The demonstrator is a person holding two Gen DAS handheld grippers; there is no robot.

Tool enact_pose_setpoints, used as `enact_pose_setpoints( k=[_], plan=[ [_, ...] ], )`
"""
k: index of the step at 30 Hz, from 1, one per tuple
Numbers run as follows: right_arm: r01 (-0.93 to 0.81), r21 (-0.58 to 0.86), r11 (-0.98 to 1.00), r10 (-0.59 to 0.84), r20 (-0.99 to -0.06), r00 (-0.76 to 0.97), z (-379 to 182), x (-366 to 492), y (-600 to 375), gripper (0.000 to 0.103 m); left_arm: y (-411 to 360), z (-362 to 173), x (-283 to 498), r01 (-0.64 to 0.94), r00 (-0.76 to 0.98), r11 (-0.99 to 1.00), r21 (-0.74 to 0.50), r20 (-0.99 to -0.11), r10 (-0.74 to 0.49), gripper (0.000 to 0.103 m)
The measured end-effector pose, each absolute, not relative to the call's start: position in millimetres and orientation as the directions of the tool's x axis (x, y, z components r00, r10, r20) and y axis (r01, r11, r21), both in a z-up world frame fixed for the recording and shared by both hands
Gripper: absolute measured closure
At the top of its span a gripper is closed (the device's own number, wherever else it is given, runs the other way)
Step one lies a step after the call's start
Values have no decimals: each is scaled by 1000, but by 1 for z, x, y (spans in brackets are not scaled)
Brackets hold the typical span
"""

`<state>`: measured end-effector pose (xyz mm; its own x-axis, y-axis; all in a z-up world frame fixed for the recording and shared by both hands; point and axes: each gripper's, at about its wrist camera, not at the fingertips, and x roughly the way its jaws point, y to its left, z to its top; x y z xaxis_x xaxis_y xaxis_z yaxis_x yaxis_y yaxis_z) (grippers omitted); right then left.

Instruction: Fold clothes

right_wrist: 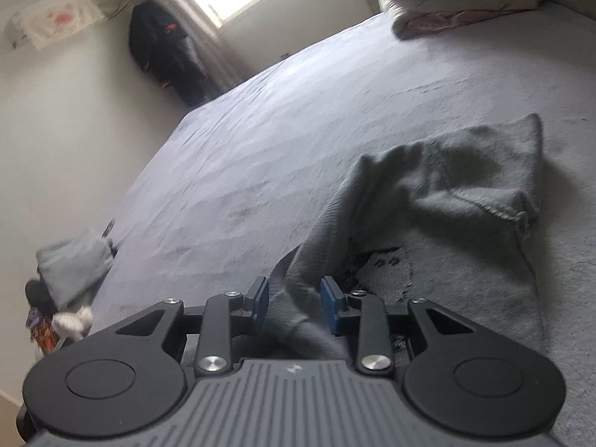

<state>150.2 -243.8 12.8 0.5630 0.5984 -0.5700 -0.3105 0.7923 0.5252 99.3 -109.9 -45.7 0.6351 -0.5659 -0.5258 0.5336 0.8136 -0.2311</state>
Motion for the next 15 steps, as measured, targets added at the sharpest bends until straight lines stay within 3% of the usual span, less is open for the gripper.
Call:
enact_pose_setpoints(
  k=[7,10,12,13,15],
  plan=[
    [-430,472,769,638,-606,475,6,149,-214,69,-104,-46,94,539,626,802,-256,-515,-585,86],
    [-460,373,806,581,-652,488,2,145,-201,70,-102,-45,93,540,624,801,-258,-516,-587,86],
    [-452,287,844,512,-680,525,-1,144,-196,94,-99,-43,91,537,625,804,-257,-519,-583,80],
    [-436,281,855,498,-680,538,-1,145,-198,99,-98,-41,89,537,624,804,-256,-520,-582,79],
    [-387,341,857,513,-643,569,6,147,-212,99,-95,-37,85,539,624,806,-247,-525,-578,72]
  ],
)
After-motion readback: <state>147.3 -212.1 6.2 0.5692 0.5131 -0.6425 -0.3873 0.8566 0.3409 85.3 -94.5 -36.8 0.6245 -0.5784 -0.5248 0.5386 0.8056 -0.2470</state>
